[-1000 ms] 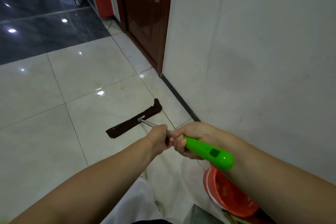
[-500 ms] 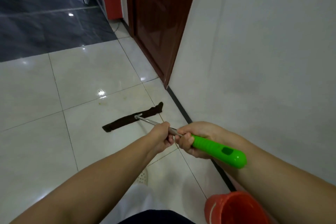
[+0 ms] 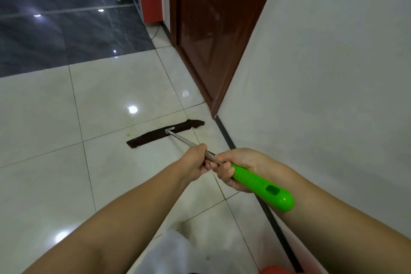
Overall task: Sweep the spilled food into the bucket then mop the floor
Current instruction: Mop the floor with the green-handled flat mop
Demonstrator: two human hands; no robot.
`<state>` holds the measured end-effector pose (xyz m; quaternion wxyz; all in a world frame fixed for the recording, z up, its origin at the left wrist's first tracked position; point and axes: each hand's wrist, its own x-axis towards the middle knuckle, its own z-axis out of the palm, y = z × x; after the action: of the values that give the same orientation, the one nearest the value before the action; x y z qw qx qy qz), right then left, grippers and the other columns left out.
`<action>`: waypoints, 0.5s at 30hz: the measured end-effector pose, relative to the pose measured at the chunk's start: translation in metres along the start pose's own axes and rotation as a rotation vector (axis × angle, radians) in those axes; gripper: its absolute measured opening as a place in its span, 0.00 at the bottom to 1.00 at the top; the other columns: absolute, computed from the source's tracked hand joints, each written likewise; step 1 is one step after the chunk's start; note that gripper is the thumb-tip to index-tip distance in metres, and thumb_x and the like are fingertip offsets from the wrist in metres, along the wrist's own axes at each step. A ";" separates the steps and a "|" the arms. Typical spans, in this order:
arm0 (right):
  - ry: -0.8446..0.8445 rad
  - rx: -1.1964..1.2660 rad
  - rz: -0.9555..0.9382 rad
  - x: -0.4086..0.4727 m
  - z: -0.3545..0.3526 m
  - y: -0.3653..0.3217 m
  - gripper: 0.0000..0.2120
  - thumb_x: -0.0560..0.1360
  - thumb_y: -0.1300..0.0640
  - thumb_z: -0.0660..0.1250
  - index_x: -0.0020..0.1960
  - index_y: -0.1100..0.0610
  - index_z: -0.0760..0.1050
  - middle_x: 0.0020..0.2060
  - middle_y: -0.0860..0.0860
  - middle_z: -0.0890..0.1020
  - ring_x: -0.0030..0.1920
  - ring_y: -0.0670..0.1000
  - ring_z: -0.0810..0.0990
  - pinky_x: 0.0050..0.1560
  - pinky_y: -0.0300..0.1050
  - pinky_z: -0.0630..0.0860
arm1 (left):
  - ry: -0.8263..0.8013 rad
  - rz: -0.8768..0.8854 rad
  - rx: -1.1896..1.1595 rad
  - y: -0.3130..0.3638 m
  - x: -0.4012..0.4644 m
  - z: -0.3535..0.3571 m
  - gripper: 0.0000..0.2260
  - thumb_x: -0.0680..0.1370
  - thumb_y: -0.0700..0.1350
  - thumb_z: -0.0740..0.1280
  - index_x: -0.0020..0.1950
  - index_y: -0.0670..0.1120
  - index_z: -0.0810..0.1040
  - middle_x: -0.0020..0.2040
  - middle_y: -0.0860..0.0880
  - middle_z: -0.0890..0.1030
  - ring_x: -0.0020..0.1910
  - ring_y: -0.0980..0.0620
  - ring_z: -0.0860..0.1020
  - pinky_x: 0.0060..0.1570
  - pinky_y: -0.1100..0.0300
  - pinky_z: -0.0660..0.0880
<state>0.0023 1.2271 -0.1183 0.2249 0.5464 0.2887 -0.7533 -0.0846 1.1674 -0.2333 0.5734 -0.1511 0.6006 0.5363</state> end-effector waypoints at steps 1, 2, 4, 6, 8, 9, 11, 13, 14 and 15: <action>-0.001 -0.011 0.005 0.005 -0.001 -0.008 0.10 0.80 0.58 0.62 0.41 0.62 0.71 0.31 0.51 0.71 0.14 0.42 0.66 0.12 0.31 0.63 | 0.000 0.001 0.009 0.007 0.004 0.001 0.14 0.80 0.41 0.54 0.36 0.41 0.67 0.20 0.47 0.71 0.26 0.54 0.66 0.29 0.63 0.68; -0.003 -0.026 0.014 0.009 -0.003 -0.016 0.11 0.80 0.58 0.62 0.41 0.62 0.71 0.32 0.50 0.70 0.14 0.42 0.66 0.12 0.31 0.63 | 0.001 0.008 0.011 0.013 0.009 0.003 0.15 0.81 0.42 0.53 0.35 0.41 0.67 0.18 0.48 0.71 0.26 0.54 0.66 0.28 0.64 0.68; -0.012 -0.059 0.035 0.019 -0.007 -0.033 0.12 0.80 0.56 0.62 0.41 0.62 0.71 0.32 0.49 0.69 0.13 0.42 0.66 0.12 0.31 0.62 | 0.014 0.030 0.005 0.024 0.017 0.008 0.17 0.81 0.42 0.53 0.33 0.41 0.66 0.17 0.48 0.69 0.24 0.54 0.65 0.22 0.65 0.68; -0.012 -0.098 0.046 0.028 -0.011 -0.050 0.12 0.80 0.57 0.63 0.40 0.62 0.71 0.31 0.50 0.70 0.13 0.43 0.66 0.12 0.31 0.62 | 0.041 0.057 0.005 0.035 0.022 0.013 0.18 0.82 0.42 0.53 0.32 0.42 0.65 0.16 0.48 0.68 0.19 0.55 0.65 0.17 0.68 0.66; -0.004 -0.141 0.041 0.036 -0.016 -0.065 0.12 0.80 0.58 0.62 0.40 0.62 0.70 0.25 0.51 0.72 0.13 0.43 0.66 0.12 0.30 0.61 | 0.072 0.087 0.006 0.045 0.027 0.021 0.19 0.82 0.42 0.52 0.31 0.42 0.64 0.15 0.49 0.69 0.14 0.56 0.66 0.16 0.69 0.65; 0.001 -0.165 0.033 0.039 -0.018 -0.071 0.12 0.80 0.58 0.61 0.40 0.62 0.69 0.22 0.52 0.73 0.12 0.43 0.65 0.12 0.30 0.61 | 0.089 0.095 0.001 0.049 0.029 0.026 0.19 0.82 0.42 0.52 0.32 0.42 0.64 0.14 0.49 0.69 0.13 0.56 0.66 0.16 0.69 0.65; 0.013 -0.207 0.024 0.044 -0.023 -0.083 0.10 0.80 0.60 0.60 0.41 0.62 0.69 0.24 0.53 0.73 0.12 0.43 0.64 0.12 0.30 0.61 | 0.126 0.112 -0.024 0.056 0.034 0.037 0.19 0.82 0.41 0.52 0.31 0.42 0.64 0.14 0.49 0.69 0.12 0.57 0.66 0.16 0.70 0.66; -0.007 -0.227 0.030 0.046 -0.038 -0.095 0.08 0.80 0.61 0.60 0.43 0.62 0.69 0.26 0.54 0.73 0.12 0.44 0.64 0.12 0.30 0.61 | 0.161 0.119 -0.089 0.058 0.037 0.054 0.19 0.82 0.42 0.52 0.31 0.42 0.63 0.18 0.46 0.69 0.12 0.56 0.67 0.15 0.70 0.66; -0.015 -0.233 0.036 0.046 -0.046 -0.100 0.08 0.80 0.60 0.61 0.43 0.62 0.69 0.25 0.54 0.73 0.12 0.44 0.65 0.13 0.30 0.61 | 0.163 0.110 -0.127 0.058 0.038 0.062 0.18 0.82 0.42 0.53 0.32 0.42 0.63 0.21 0.44 0.69 0.12 0.56 0.68 0.16 0.70 0.67; -0.020 -0.232 0.048 0.044 -0.051 -0.104 0.08 0.80 0.60 0.62 0.43 0.63 0.69 0.24 0.54 0.74 0.13 0.44 0.65 0.13 0.30 0.62 | 0.156 0.101 -0.152 0.058 0.038 0.066 0.18 0.83 0.43 0.53 0.33 0.42 0.63 0.22 0.45 0.68 0.13 0.55 0.68 0.16 0.69 0.68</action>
<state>-0.0436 1.3371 -0.1523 0.3075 0.5157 0.3588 -0.7147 -0.1074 1.2601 -0.2224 0.4840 -0.2052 0.6078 0.5952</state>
